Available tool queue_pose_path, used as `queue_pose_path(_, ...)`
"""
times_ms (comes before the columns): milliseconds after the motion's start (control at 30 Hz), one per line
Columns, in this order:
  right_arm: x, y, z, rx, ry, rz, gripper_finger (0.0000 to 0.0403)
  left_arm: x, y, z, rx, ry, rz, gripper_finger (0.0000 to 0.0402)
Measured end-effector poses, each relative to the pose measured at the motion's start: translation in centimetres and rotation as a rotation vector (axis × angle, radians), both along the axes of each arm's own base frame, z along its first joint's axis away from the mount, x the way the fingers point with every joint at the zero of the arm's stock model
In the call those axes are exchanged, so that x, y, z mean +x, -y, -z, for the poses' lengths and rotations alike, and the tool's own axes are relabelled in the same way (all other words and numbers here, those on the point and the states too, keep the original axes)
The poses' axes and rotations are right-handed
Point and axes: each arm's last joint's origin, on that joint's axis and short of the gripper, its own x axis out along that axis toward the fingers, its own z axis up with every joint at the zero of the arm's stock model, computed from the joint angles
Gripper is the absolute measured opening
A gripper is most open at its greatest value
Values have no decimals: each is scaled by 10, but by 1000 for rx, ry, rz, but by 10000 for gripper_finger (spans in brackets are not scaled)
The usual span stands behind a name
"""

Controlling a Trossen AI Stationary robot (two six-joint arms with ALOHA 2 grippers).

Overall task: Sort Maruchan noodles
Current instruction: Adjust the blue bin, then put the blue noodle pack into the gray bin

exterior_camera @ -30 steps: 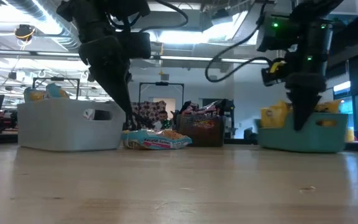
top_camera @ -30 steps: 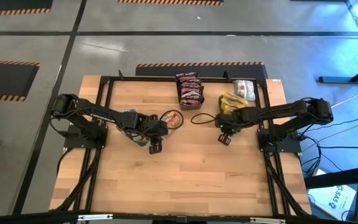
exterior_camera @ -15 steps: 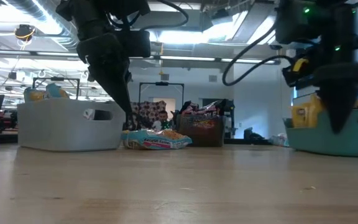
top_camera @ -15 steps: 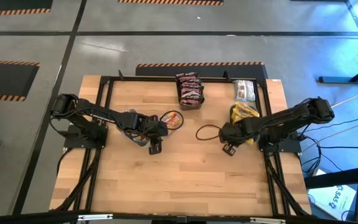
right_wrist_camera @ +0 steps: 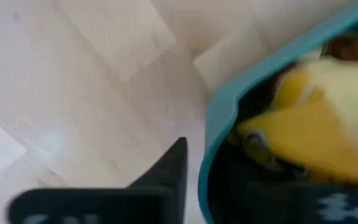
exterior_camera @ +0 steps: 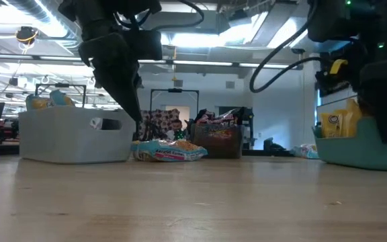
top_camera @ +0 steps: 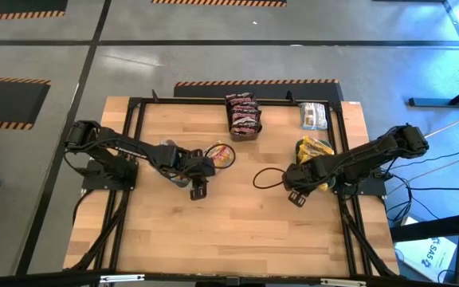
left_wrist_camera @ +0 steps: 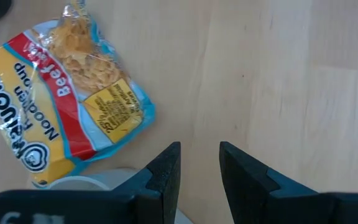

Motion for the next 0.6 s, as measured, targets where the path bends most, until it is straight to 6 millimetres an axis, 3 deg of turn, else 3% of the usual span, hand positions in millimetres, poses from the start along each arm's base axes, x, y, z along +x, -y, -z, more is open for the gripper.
queue_pose_path(133, -2, 0, -4, 21, -39, -6, 110, 1, 5, -4, -3, -4, 6, 105)
queue_pose_path(333, 6, -1, -40, -25, -55, -22, 160, 1, 16, -30, 43, -58, -75, 105)
queue_pose_path(467, 21, 0, -66, -149, 84, -59, 170, -1, 30, -39, 90, -24, -159, 105)
queue_pose_path(600, 39, 1, -78, -296, 290, -75, 169, 4, 31, -29, 242, 21, -317, 105)
